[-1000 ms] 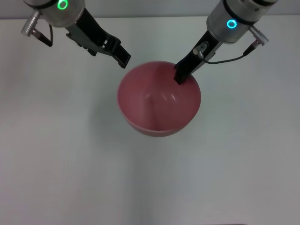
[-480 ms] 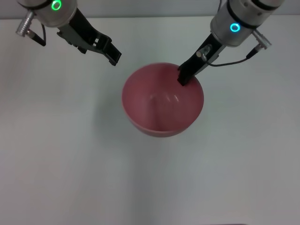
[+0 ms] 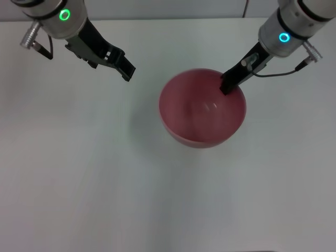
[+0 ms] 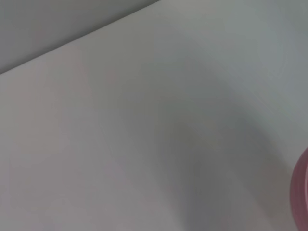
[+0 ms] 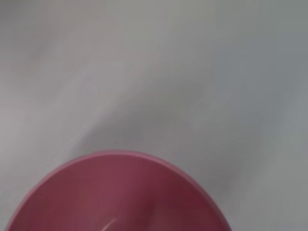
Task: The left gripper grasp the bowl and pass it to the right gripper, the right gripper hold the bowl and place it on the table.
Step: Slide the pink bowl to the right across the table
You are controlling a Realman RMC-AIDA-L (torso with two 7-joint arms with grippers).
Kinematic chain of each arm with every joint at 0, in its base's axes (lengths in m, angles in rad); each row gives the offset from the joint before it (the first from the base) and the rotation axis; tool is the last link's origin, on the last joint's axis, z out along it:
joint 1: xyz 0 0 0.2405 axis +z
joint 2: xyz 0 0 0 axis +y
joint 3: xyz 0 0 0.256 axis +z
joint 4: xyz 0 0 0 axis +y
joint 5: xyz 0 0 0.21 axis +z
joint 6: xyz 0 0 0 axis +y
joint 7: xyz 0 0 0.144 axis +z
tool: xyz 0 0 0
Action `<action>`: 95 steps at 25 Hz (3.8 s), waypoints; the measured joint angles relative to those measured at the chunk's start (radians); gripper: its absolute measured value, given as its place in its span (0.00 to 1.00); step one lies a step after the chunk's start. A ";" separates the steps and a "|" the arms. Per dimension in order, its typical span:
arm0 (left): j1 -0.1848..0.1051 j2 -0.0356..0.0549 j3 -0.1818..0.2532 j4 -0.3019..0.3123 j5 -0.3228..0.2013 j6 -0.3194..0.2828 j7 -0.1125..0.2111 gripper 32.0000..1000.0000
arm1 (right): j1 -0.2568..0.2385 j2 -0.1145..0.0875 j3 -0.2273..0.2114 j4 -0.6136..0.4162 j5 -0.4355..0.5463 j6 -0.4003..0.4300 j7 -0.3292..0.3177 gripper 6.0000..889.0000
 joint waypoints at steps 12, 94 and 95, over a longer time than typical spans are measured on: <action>-0.011 -0.0051 0.010 -0.032 -0.010 0.013 0.008 0.84 | -0.031 -0.025 0.004 0.071 0.007 -0.087 -0.022 0.03; -0.034 -0.0067 0.038 -0.097 -0.053 0.063 0.010 0.83 | -0.134 -0.072 0.059 0.168 0.003 -0.220 -0.056 0.03; -0.034 -0.0067 0.038 -0.097 -0.053 0.063 0.010 0.83 | -0.134 -0.072 0.059 0.168 0.003 -0.221 -0.056 0.03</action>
